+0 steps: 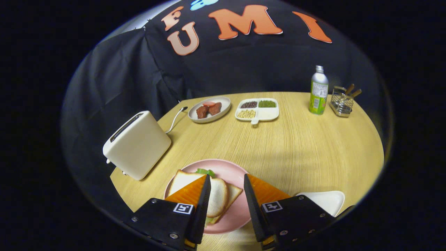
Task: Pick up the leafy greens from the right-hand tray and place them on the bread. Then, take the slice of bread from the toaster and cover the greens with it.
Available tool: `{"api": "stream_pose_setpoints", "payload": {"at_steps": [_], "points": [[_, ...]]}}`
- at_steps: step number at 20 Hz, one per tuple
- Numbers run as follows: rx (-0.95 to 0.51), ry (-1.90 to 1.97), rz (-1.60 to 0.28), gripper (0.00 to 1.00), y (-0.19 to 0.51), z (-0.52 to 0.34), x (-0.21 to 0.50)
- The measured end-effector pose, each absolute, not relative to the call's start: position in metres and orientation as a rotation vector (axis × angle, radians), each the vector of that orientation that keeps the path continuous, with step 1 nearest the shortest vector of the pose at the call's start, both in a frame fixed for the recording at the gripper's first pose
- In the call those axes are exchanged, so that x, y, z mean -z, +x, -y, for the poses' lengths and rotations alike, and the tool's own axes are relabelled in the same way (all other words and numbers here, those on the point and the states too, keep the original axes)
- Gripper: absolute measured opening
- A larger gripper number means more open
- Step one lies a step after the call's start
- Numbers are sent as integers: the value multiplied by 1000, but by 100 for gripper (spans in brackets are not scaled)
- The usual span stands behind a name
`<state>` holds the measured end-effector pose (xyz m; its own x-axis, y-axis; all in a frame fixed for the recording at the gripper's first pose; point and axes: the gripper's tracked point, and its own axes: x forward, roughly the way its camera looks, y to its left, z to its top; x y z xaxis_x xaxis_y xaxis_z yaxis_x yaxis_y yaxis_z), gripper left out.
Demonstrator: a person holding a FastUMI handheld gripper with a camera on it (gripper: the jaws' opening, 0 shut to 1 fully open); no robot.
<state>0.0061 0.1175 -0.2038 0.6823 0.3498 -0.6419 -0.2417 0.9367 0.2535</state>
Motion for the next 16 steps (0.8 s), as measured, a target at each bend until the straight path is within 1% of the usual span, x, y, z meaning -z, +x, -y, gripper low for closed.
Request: {"api": "stream_pose_setpoints", "payload": {"at_steps": [4,5,11,16], "points": [[-284,115,-563,64,23,-105,163],[-268,112,-524,69,26,-102,153],[-162,56,-244,79,45,-84,93],[-67,-12,-50,81,43,-62,42]]}}
